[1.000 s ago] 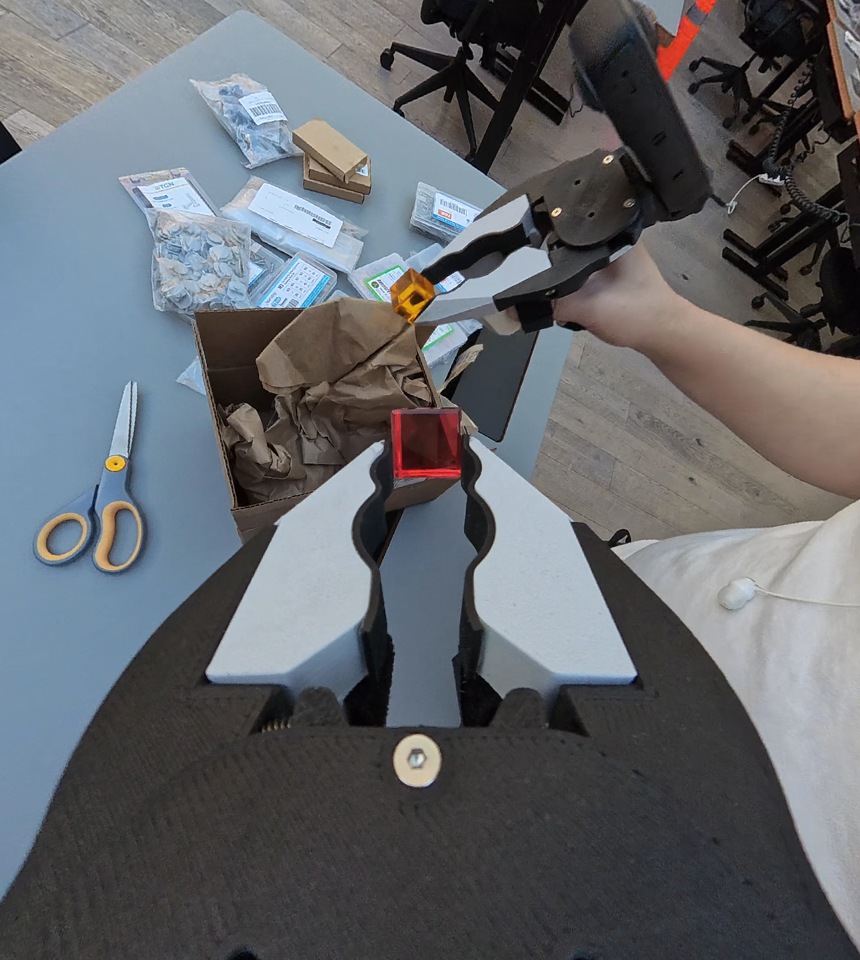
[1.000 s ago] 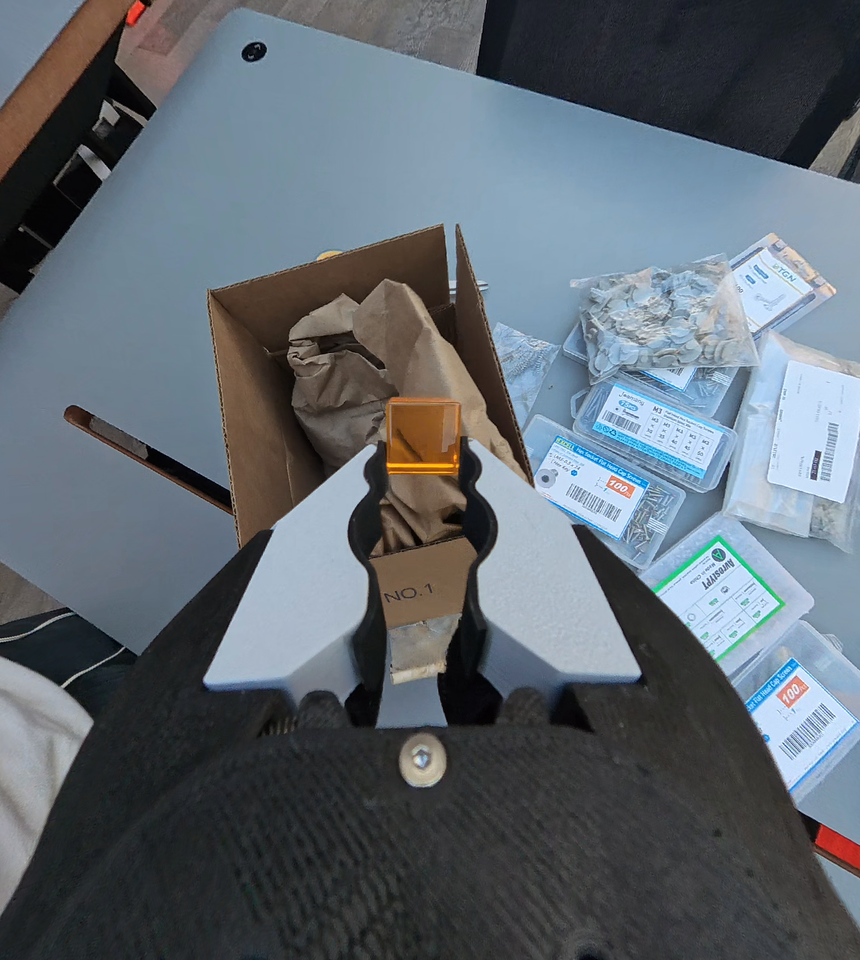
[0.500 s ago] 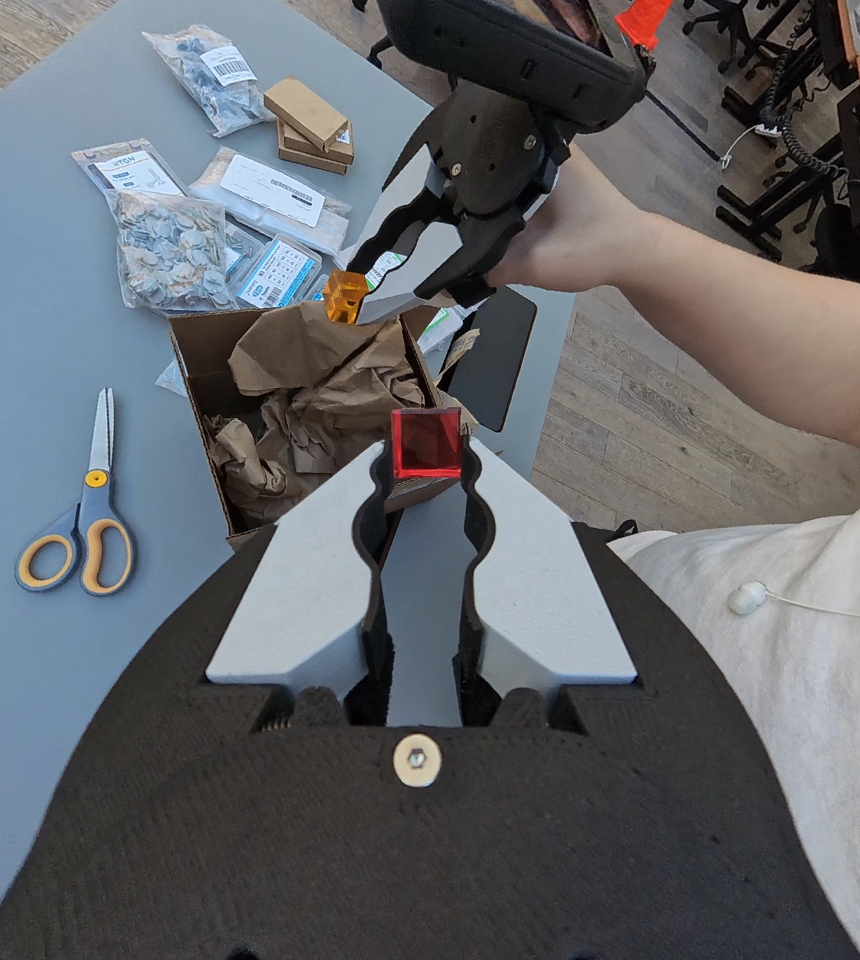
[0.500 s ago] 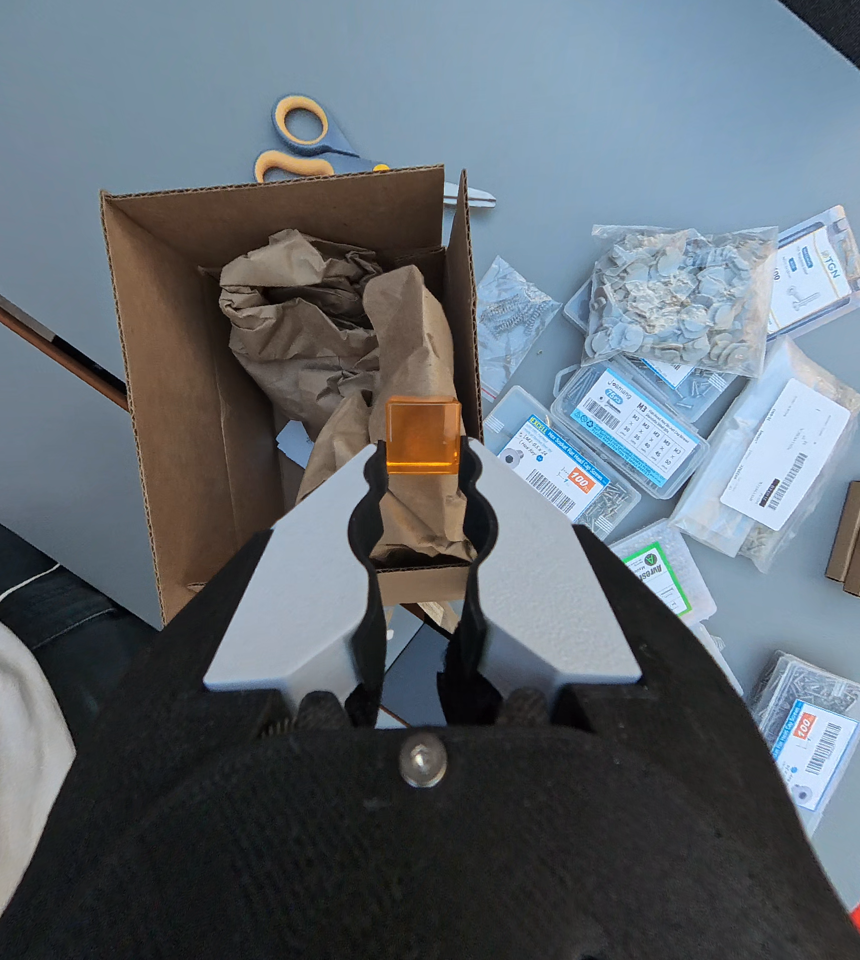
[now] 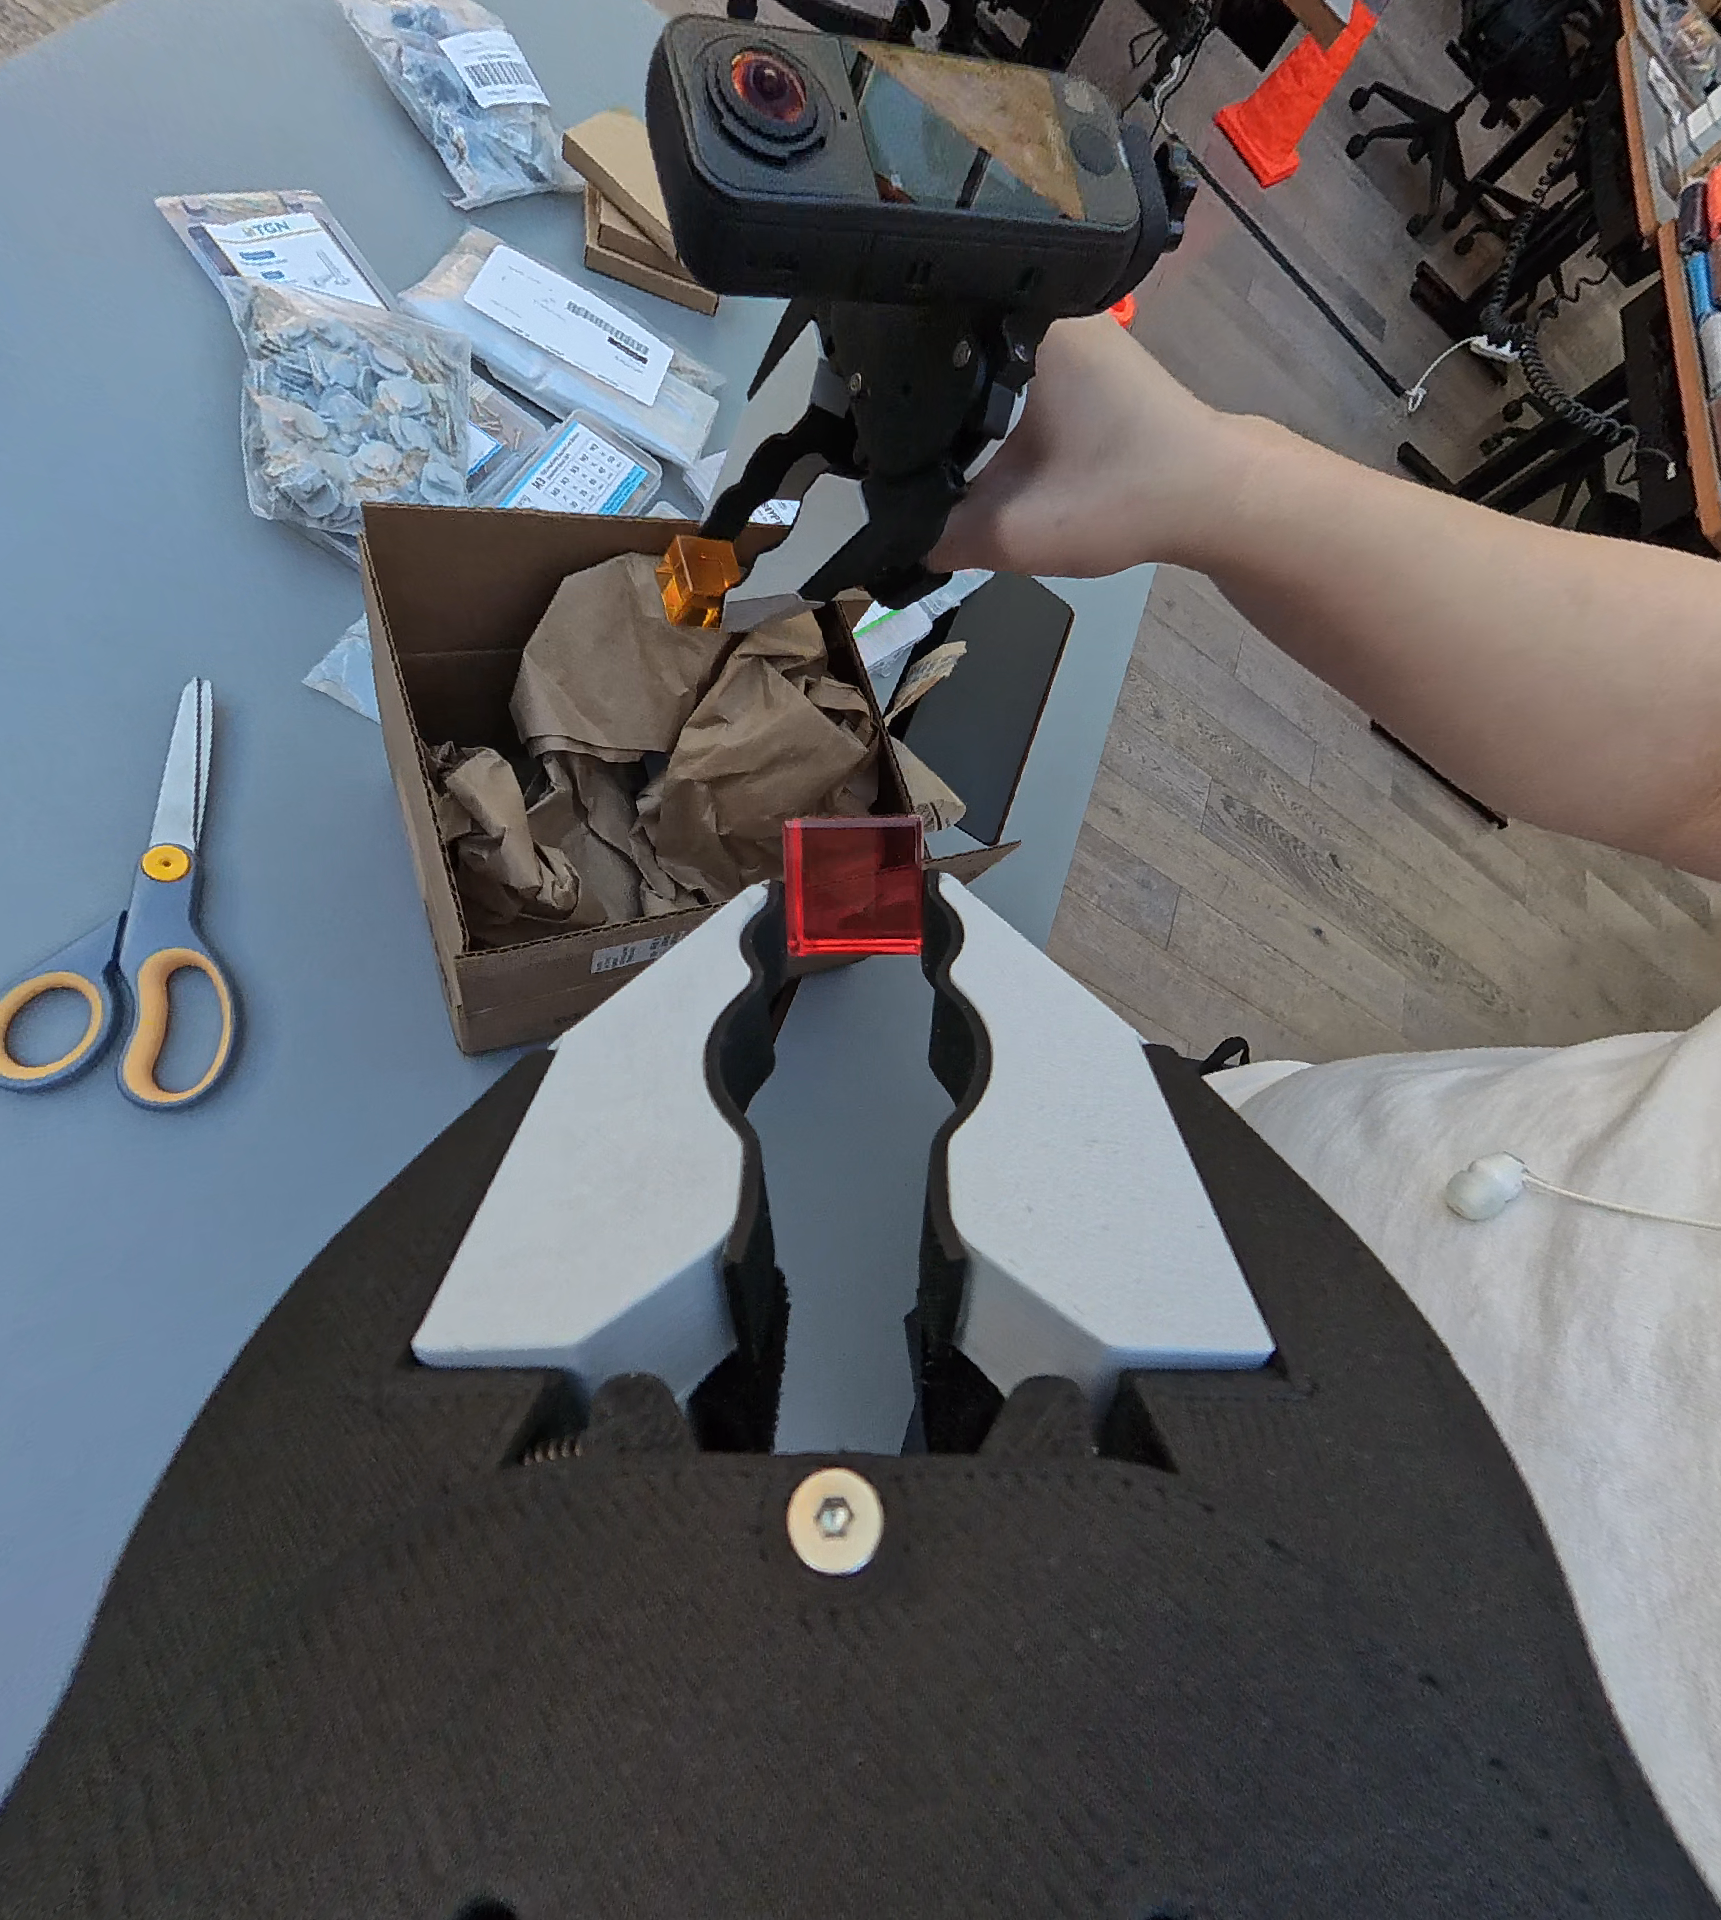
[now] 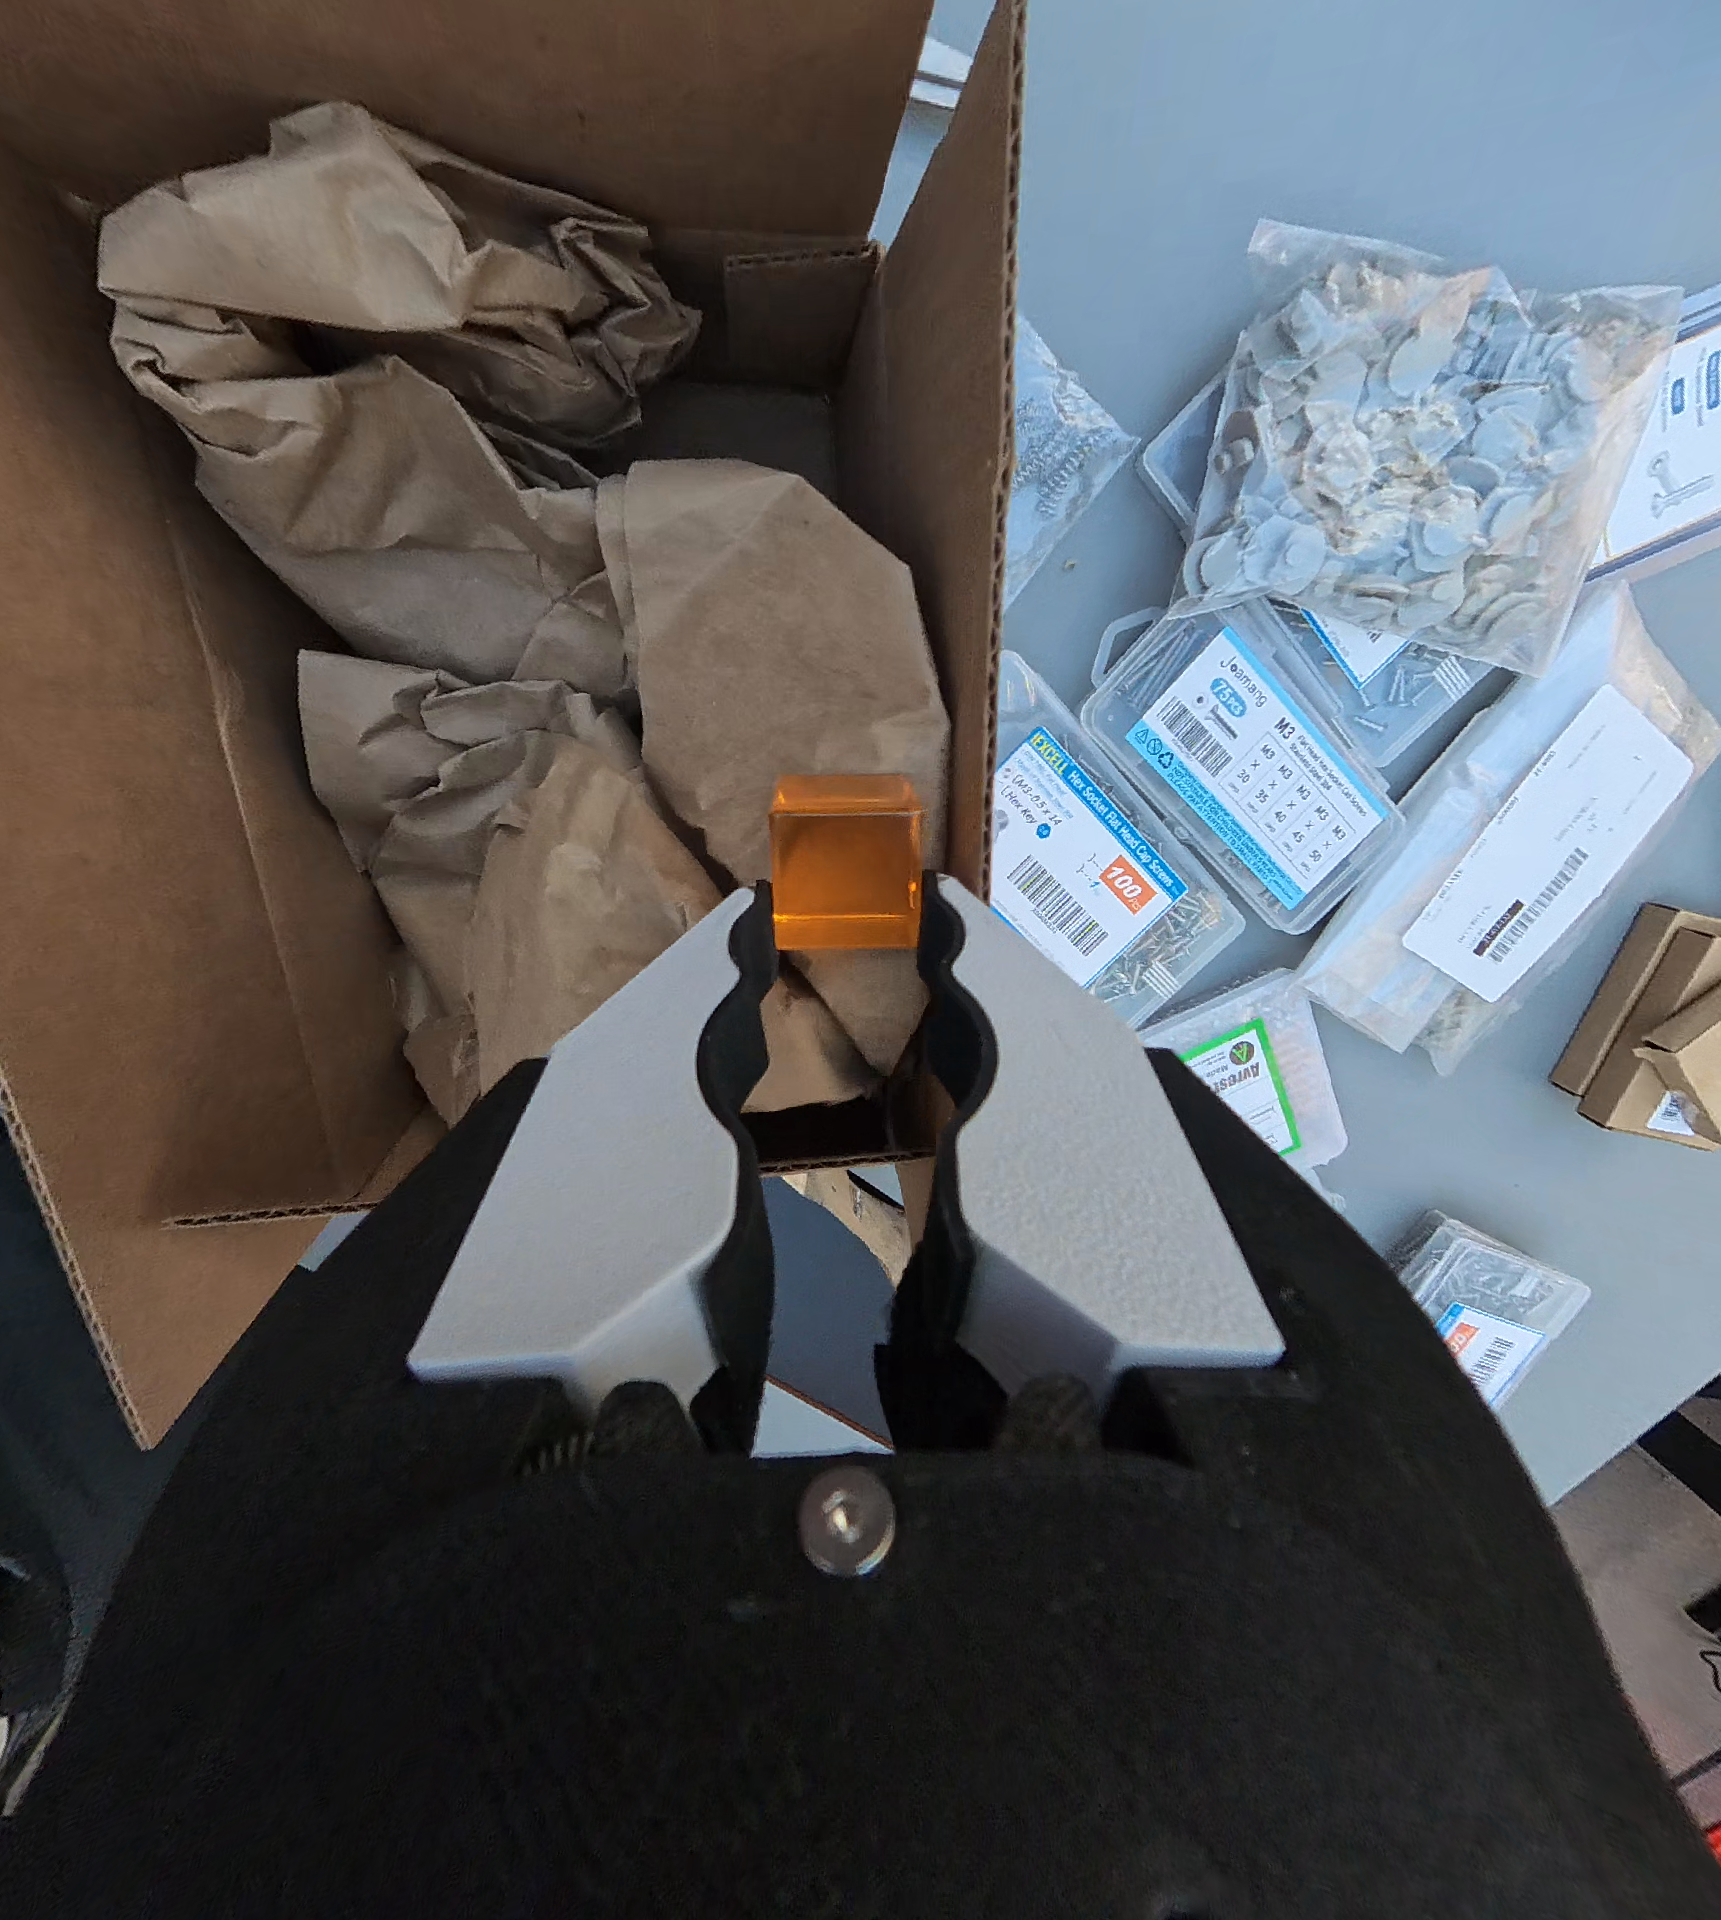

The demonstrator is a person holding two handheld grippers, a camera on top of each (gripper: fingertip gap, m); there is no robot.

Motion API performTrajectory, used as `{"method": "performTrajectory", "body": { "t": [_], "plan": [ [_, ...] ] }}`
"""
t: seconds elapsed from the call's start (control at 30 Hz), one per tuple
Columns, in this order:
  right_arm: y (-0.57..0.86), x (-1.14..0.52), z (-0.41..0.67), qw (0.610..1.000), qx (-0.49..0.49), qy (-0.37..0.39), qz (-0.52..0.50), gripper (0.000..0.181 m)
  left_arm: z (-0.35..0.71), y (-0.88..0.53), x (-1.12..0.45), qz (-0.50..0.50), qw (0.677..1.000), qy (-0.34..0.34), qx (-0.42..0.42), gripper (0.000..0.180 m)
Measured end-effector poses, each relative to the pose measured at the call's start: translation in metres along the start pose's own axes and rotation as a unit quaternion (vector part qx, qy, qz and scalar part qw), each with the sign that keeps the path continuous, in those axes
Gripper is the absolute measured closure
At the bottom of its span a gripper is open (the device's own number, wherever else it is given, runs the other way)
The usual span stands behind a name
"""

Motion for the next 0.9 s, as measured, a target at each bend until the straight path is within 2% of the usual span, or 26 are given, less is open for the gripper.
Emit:
{"method": "performTrajectory", "body": {
  "t": [0.2,0.3,0.63,0.9],
  "plan": [
    [0.008,0.027,-0.006,0.997,-0.062,0.044,0.022,0.156,-0.005,-0.001,0.009,0.003,1.000,0.008,0.005,0.156],
    [0.009,0.048,-0.014,0.996,-0.075,0.039,0.025,0.156,-0.004,-0.001,0.012,0.004,1.000,0.011,0.004,0.156],
    [-0.001,0.006,-0.019,0.999,-0.021,-0.029,-0.030,0.155,-0.001,0.005,0.005,-0.007,1.000,0.005,-0.004,0.156],
    [0.005,0.023,-0.020,0.999,-0.053,0.003,-0.004,0.155,-0.010,0.007,0.008,-0.008,1.000,0.003,0.004,0.156]
  ]
}}
Point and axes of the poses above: each gripper's, where its closed fingertips meet, x back along the fingers, z out of its top, y = z × x across the jaws, the point moved 4 cm from there along x, back along the fingers, and after that the axes turned 14 degrees about -z, right-handed, at the moved point
